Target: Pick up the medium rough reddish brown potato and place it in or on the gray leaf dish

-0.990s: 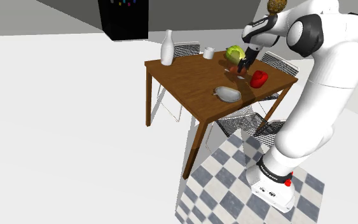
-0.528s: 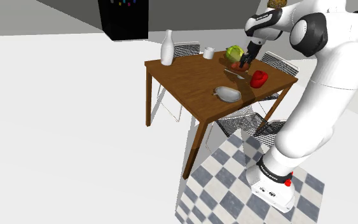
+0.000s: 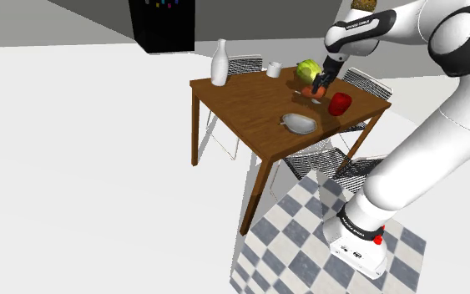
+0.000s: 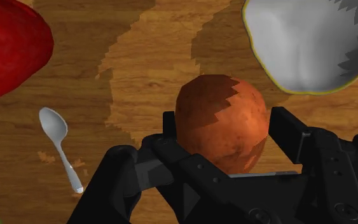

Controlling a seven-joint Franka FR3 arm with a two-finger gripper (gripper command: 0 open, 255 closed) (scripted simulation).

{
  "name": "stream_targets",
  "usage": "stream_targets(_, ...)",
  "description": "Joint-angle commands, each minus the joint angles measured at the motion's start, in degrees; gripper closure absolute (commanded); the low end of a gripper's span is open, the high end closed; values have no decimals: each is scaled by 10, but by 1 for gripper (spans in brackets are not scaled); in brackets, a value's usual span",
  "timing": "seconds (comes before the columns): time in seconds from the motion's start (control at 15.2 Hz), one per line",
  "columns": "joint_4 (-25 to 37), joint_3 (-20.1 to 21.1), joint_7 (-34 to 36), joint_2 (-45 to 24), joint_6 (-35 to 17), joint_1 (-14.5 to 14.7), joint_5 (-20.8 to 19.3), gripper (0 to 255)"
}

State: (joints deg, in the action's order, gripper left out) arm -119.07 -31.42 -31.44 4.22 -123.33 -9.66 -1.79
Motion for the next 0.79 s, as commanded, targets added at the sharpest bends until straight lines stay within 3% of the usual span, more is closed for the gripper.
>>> stream_targets(0.0,-46,15,39,50,-2,6,-33,255)
stream_targets(0.26,-121,55,105,135,5,7,-77,255)
stream_targets(0.59,-205,114,181,236,27,5,-103,255)
stream_targets(0.73,-217,112,181,231,11,4,-104,255)
